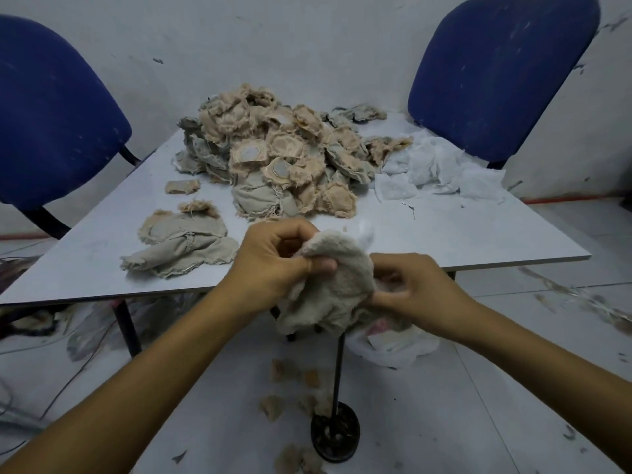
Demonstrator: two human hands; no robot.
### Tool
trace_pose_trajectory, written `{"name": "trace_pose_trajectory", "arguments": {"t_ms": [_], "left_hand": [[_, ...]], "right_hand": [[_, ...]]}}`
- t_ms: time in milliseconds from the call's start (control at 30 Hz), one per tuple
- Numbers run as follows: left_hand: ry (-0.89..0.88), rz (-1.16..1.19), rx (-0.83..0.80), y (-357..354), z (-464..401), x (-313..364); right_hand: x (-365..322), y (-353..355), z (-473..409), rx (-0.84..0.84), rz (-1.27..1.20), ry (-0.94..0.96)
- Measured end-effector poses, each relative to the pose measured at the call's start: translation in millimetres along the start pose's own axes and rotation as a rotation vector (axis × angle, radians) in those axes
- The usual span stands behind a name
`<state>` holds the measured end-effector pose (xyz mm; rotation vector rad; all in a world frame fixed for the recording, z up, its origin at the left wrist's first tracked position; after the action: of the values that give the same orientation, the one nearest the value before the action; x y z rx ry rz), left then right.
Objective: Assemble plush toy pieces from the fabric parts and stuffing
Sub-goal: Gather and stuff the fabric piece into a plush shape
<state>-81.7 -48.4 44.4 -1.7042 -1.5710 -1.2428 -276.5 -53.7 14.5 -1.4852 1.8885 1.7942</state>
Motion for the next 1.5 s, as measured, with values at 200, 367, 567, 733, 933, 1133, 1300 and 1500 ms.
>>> {"name": "trace_pose_trajectory", "arguments": {"t_ms": [200,367,567,733,933,1133,1300,1500], "left_hand": [[0.067,-0.153,-0.197,3.4,4.1,-10.4],[0.044,-0.134,-0.194,8.9,-1.9,-5.3],[0.036,-0.353,-0.288,5.8,4.1,-2.0],[0.097,-0.232,-0.276,-1.7,0.3,-1.6],[-0.029,-0.149,-0.111,-5.5,-2.4,10.8],[-0.169,-0.133,-0.008,-10.6,-2.7,16.9],[-0.102,-0.181,-0.026,-17.0,5.6,1.7],[0.129,-0.063,-0.077,-15.3,10.1,-12.6]], "right_hand": [[-7.6,9.3,2.6,0.105,-0.137,0.1],[-11.8,13.7,3.6,0.253,-0.077,0.195],[-20.2,13.3,6.4,0.26,0.048,0.293],[-24.8,17.7,8.6,0.267,0.128,0.344],[-32.1,21.1,14.6,0.439,0.264,0.404],[-35.1,21.6,15.7,0.494,0.152,0.42],[-29.7,11.7,16.3,0.49,0.151,0.387],[-21.6,3.5,15.5,0.404,0.072,0.289]]}}
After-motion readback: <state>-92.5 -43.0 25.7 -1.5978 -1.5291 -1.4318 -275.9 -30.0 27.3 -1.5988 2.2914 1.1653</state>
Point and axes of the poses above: each hand's wrist, its own z-axis away from the middle knuckle, its own y-axis out of the back of the hand, x = y × z, the point moved 4 cm from there along -z, towards the middle knuckle
